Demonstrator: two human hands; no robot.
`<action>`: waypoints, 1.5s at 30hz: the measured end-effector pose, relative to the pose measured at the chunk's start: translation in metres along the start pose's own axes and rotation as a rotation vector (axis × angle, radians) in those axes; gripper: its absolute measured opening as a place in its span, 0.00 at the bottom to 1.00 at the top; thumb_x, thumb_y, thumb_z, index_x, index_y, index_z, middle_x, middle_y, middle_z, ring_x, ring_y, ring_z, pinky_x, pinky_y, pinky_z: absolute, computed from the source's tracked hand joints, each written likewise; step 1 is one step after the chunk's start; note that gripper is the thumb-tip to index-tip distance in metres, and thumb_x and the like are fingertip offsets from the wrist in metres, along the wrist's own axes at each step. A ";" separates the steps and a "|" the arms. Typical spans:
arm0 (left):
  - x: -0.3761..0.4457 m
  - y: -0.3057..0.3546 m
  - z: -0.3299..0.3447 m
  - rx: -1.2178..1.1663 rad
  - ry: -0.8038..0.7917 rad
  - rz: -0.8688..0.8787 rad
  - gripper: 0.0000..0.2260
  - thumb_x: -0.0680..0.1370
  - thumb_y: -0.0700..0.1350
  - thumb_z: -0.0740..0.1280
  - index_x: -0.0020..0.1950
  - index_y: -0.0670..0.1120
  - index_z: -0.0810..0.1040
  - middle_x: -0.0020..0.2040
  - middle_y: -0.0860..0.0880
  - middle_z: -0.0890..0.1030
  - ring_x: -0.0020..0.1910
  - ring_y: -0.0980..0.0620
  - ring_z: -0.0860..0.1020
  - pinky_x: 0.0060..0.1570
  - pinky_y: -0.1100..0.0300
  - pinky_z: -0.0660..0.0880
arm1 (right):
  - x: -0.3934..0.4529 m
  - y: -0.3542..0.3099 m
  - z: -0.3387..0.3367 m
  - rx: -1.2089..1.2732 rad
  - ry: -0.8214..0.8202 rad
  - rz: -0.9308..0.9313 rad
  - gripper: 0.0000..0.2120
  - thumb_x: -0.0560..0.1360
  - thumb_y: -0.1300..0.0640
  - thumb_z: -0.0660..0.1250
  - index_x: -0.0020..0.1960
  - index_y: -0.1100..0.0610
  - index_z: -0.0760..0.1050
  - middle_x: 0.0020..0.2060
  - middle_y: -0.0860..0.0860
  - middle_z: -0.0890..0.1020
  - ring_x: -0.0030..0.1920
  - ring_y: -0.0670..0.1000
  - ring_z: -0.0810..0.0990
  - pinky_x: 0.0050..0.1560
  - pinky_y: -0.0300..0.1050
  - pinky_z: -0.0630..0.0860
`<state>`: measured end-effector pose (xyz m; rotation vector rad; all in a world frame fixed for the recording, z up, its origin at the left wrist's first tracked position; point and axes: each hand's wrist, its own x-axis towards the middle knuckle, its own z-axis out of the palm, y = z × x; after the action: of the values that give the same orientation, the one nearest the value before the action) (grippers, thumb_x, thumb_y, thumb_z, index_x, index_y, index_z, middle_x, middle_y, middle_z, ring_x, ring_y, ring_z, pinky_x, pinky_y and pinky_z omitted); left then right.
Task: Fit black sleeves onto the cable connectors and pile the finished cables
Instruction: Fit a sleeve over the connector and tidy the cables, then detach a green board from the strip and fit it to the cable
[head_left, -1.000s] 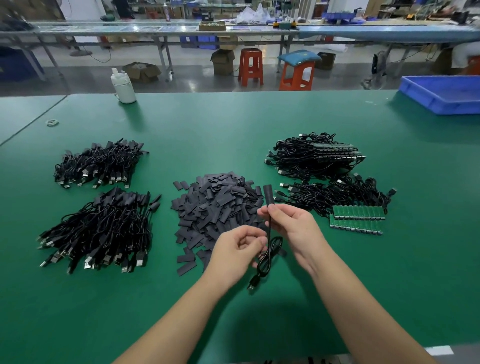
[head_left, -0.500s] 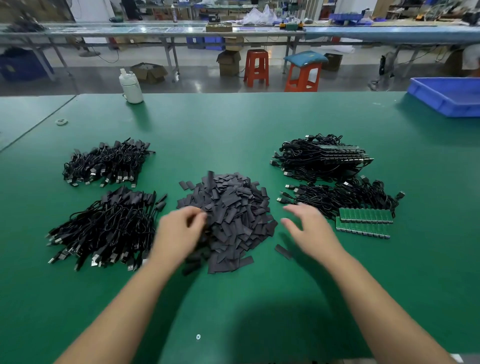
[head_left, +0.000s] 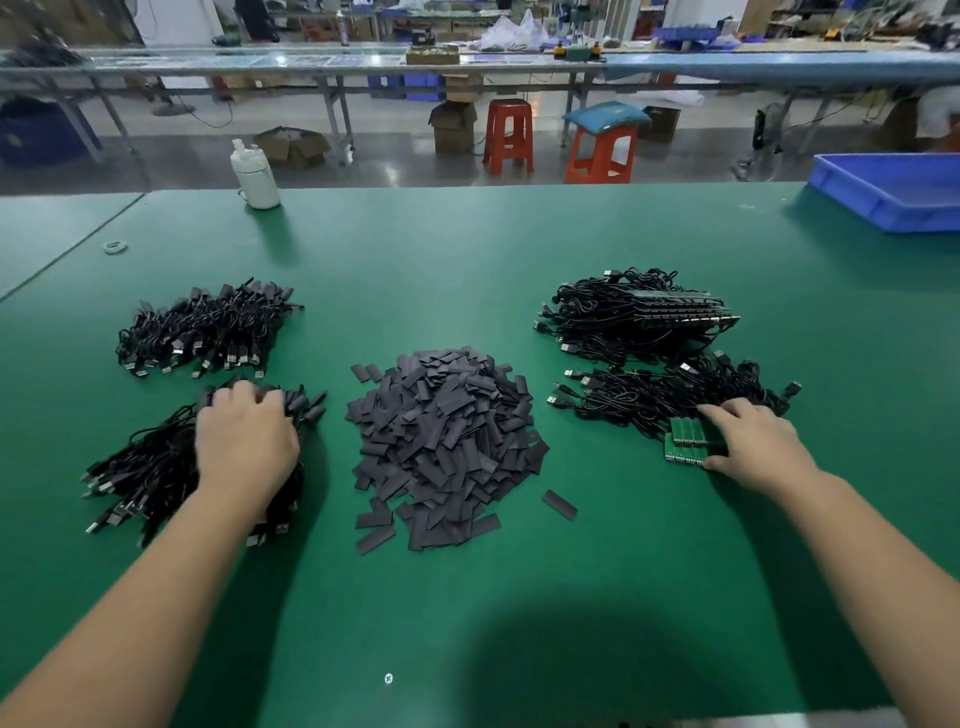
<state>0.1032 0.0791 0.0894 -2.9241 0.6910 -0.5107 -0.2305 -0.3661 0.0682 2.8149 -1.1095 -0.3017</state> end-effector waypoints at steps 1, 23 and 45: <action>-0.002 0.009 0.000 -0.030 0.025 0.053 0.13 0.74 0.45 0.69 0.55 0.41 0.81 0.51 0.39 0.79 0.48 0.39 0.75 0.44 0.49 0.72 | 0.001 -0.001 -0.001 -0.005 0.003 0.002 0.39 0.73 0.40 0.72 0.78 0.47 0.58 0.71 0.53 0.68 0.70 0.56 0.68 0.69 0.54 0.68; -0.058 0.101 0.024 -0.530 0.033 0.254 0.14 0.78 0.45 0.68 0.63 0.43 0.80 0.64 0.42 0.77 0.62 0.42 0.74 0.61 0.45 0.71 | 0.044 -0.011 -0.077 0.314 0.568 0.009 0.27 0.72 0.70 0.67 0.70 0.59 0.70 0.53 0.61 0.71 0.55 0.61 0.69 0.59 0.59 0.67; -0.054 0.234 -0.107 -1.674 -0.426 0.165 0.16 0.80 0.51 0.66 0.67 0.52 0.76 0.58 0.55 0.82 0.58 0.60 0.79 0.63 0.52 0.75 | -0.047 -0.031 -0.211 0.315 -0.080 -0.443 0.22 0.72 0.32 0.57 0.54 0.45 0.77 0.51 0.39 0.81 0.52 0.45 0.79 0.54 0.45 0.72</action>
<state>-0.0768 -0.1068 0.1353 -3.8230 1.8865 1.3774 -0.1969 -0.3066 0.2759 3.3434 -0.5703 -0.2967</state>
